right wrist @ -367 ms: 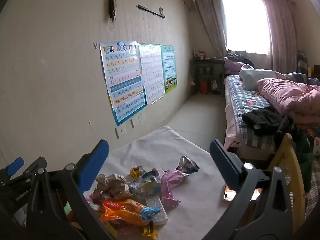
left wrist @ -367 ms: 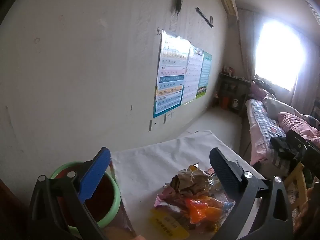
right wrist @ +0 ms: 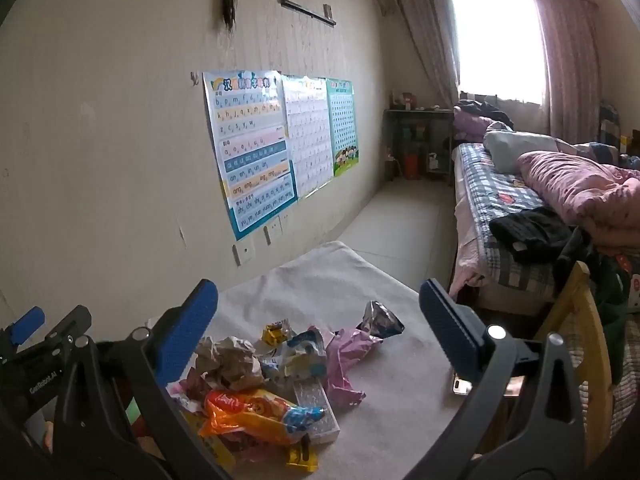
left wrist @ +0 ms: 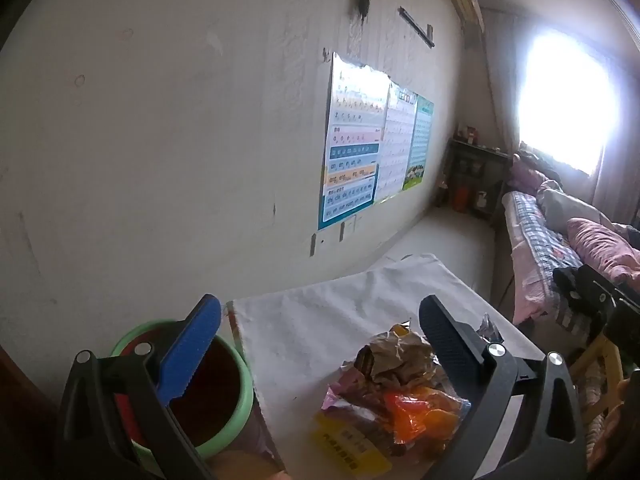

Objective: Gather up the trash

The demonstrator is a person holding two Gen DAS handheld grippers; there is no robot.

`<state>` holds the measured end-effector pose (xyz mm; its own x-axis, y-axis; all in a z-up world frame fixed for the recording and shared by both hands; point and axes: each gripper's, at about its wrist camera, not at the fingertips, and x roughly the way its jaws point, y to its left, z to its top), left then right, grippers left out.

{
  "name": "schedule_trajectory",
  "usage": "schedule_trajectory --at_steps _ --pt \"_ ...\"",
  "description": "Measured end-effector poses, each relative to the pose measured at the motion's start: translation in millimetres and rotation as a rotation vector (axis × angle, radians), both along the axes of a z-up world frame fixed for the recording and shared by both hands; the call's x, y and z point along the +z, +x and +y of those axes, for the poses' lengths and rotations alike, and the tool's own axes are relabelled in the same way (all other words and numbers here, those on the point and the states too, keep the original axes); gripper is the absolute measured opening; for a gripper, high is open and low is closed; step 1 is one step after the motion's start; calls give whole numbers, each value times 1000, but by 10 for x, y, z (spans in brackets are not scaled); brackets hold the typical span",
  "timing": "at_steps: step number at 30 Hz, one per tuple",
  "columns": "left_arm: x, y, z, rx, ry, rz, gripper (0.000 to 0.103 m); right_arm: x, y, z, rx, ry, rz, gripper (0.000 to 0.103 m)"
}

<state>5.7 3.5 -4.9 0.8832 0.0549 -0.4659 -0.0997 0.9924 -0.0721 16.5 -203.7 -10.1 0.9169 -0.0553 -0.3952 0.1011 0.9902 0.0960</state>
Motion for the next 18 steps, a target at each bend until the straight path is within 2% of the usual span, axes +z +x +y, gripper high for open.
schedule_trajectory --at_steps 18 --pt "-74 23 43 17 7 26 95 -22 15 21 8 -2 19 100"
